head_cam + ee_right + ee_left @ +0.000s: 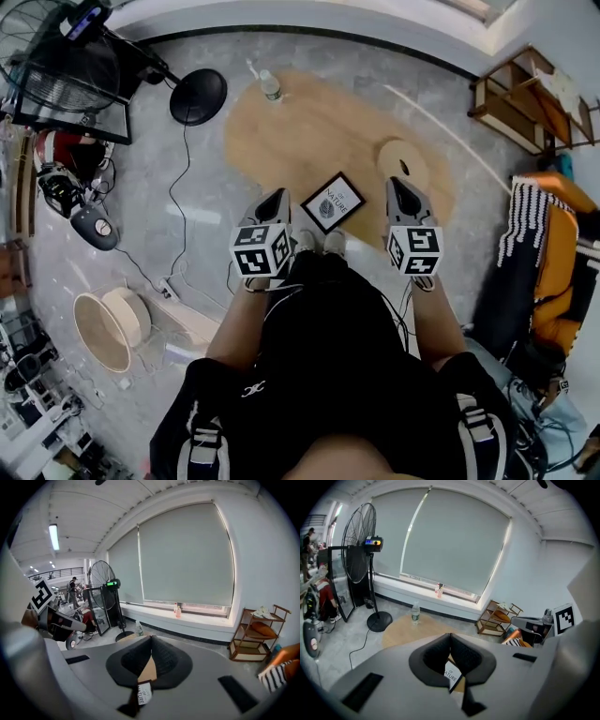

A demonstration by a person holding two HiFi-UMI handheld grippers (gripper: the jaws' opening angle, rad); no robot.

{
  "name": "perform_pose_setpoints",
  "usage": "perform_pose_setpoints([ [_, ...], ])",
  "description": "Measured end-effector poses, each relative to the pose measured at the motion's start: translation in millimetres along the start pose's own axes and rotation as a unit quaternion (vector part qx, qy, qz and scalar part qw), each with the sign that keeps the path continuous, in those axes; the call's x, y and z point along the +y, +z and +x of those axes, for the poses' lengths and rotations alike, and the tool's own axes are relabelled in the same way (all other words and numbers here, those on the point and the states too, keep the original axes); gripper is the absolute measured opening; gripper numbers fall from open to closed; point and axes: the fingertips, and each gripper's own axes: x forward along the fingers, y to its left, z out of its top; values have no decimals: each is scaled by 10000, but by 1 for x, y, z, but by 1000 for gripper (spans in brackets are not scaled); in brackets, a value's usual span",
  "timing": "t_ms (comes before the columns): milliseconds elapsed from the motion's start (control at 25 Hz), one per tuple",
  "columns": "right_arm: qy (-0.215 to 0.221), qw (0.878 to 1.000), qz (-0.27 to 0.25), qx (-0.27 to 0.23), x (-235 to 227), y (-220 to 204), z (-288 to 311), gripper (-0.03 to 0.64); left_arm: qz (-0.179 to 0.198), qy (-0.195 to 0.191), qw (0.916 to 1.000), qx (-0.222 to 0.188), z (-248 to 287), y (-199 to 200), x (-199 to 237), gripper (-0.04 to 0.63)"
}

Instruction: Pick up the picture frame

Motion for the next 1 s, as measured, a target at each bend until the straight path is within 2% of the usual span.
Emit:
perform_pose_setpoints([
  [160, 262, 9986, 103, 454, 2, -39, 37, 29, -167, 95, 9993, 325, 32, -39, 23, 23],
  [200, 367, 9973, 174, 609, 4, -51, 44, 92, -214, 95, 9989, 396, 38, -49, 28, 35],
  [240, 444, 9959, 241, 753, 6, -63, 50, 139, -260, 78, 9984, 486, 43, -61, 30, 106],
  [280, 478, 9946, 290, 875, 6, -74, 54, 147, -313, 47, 9977, 603, 47, -75, 32, 193],
  [320, 480, 9935, 314, 983, 6, -86, 57, 147, -384, 10, 9966, 735, 51, -89, 34, 212],
  [520, 525, 9862, 214, 1559, 4, -135, 80, 158, -1004, -47, 9874, 1220, 66, -147, 48, 224],
  [720, 724, 9793, 171, 1884, 4, -170, 104, 158, -1521, 32, 9756, 1581, 87, -198, 66, 224],
  [840, 1045, 9701, 39, 2191, 14, -193, 130, 152, -1822, 30, 9659, 1840, 109, -235, 84, 224],
  [920, 1291, 9603, -90, 2473, 25, -211, 153, 152, -2148, -155, 9579, 1899, 126, -253, 95, 224],
  [1000, 1523, 9478, -265, 2789, 34, -233, 175, 152, -2624, -482, 9451, 1887, 143, -271, 100, 224],
])
